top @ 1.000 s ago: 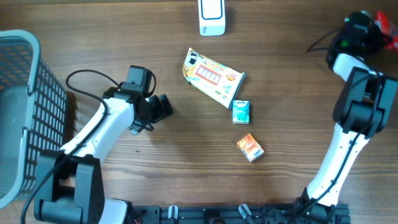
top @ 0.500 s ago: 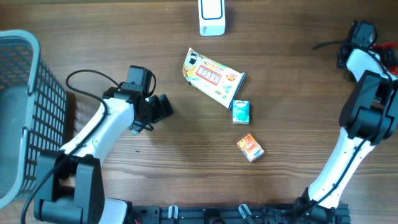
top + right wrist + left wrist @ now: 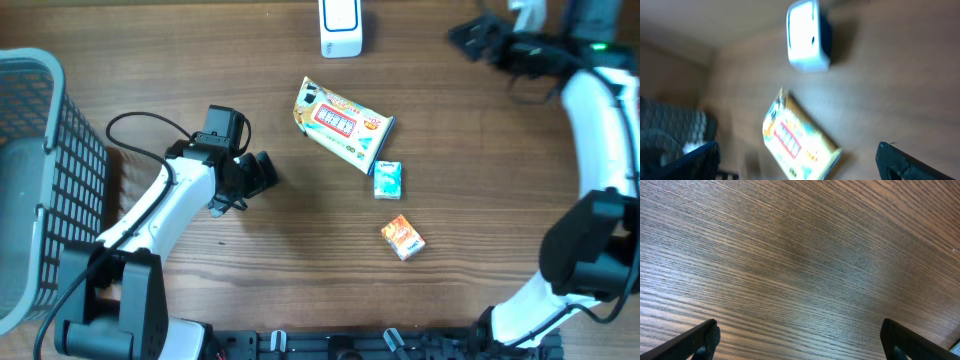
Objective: Scan the item barcode
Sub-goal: 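Move the red bag to the right table edge and release it, then reach the right gripper down and grasp the small teal box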
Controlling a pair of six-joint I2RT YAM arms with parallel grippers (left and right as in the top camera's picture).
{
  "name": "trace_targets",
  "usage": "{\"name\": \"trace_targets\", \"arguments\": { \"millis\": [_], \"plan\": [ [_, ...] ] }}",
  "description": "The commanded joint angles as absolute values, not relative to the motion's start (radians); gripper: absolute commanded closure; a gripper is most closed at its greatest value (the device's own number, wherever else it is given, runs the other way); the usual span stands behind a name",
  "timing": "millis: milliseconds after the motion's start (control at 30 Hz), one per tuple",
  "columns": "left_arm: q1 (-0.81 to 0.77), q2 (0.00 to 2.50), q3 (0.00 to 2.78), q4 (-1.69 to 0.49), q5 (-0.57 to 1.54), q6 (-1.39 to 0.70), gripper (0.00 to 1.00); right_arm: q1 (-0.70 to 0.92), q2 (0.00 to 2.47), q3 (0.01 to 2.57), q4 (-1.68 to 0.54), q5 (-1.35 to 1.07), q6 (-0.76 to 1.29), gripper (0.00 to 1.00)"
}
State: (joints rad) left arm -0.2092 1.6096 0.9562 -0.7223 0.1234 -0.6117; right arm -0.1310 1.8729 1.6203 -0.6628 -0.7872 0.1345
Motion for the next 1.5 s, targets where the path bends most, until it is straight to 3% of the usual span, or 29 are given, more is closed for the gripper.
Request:
{"name": "trace_targets", "arguments": {
  "millis": [0, 67, 200, 267, 367, 433, 533, 567, 600, 633, 767, 900, 967, 1100, 1267, 1367, 1467],
  "plan": [
    [-0.205, 1.603, 0.967, -0.723, 0.114, -0.607, 0.00, 0.049, 1.901, 1.496, -0.622, -0.582, 0.131, 0.08],
    [-0.205, 1.603, 0.967, -0.723, 0.114, -0.607, 0.00, 0.164, 1.922, 1.446, -0.553, -0.499, 0.134, 0.30],
    [-0.205, 1.603, 0.967, -0.723, 0.114, -0.607, 0.00, 0.340, 2.003, 1.426, -0.448, -0.246, 0.306, 0.48],
    [-0.205, 1.603, 0.967, -0.723, 0.114, -0.607, 0.00, 0.374, 2.041, 1.425, -0.435, -0.239, 0.344, 0.52],
    [-0.205, 1.603, 0.967, -0.722, 0.114, -0.607, 0.00, 0.390, 2.104, 1.425, -0.492, -0.170, 0.406, 0.82],
    [-0.205, 1.603, 0.967, -0.723, 0.114, -0.607, 0.00, 0.389, 2.096, 1.427, -0.599, -0.050, 0.470, 0.85],
    [-0.205, 1.603, 0.967, -0.723, 0.114, -0.607, 0.00, 0.389, 2.030, 1.440, -0.748, 0.049, 0.451, 0.66],
    [-0.205, 1.603, 0.967, -0.723, 0.114, -0.607, 0.00, 0.389, 1.980, 1.444, -0.800, 0.045, 0.403, 0.46],
    [-0.205, 1.603, 0.967, -0.723, 0.114, -0.607, 0.00, 0.389, 1.932, 1.444, -0.851, 0.045, 0.383, 0.14],
    [-0.205, 1.603, 0.967, -0.723, 0.114, -0.607, 0.00, 0.389, 1.900, 1.444, -0.891, 0.044, 0.371, 0.00],
    [-0.205, 1.603, 0.967, -0.723, 0.114, -0.607, 0.00, 0.384, 1.874, 1.436, -1.039, -0.084, 0.388, 0.00],
    [-0.205, 1.603, 0.967, -0.723, 0.114, -0.607, 0.00, 0.372, 1.851, 1.378, -1.115, 0.076, 0.746, 0.00],
    [-0.205, 1.603, 0.967, -0.723, 0.114, -0.607, 0.00, 0.363, 1.763, 1.354, -1.127, 0.114, 0.745, 0.00],
    [-0.205, 1.603, 0.967, -0.723, 0.114, -0.607, 0.00, 0.246, 1.635, 1.267, -1.124, 0.139, 0.725, 0.00],
    [-0.205, 1.603, 0.967, -0.723, 0.114, -0.607, 0.00, 0.039, 1.627, 0.945, -0.778, -0.478, 0.396, 0.00],
    [-0.205, 1.603, 0.967, -0.723, 0.114, -0.607, 0.00, 0.036, 1.627, 0.908, -0.689, -0.537, 0.315, 0.01],
    [-0.205, 1.603, 0.967, -0.723, 0.114, -0.607, 0.00, 0.036, 1.627, 0.908, -0.611, -0.540, 0.270, 0.22]
  ]
}}
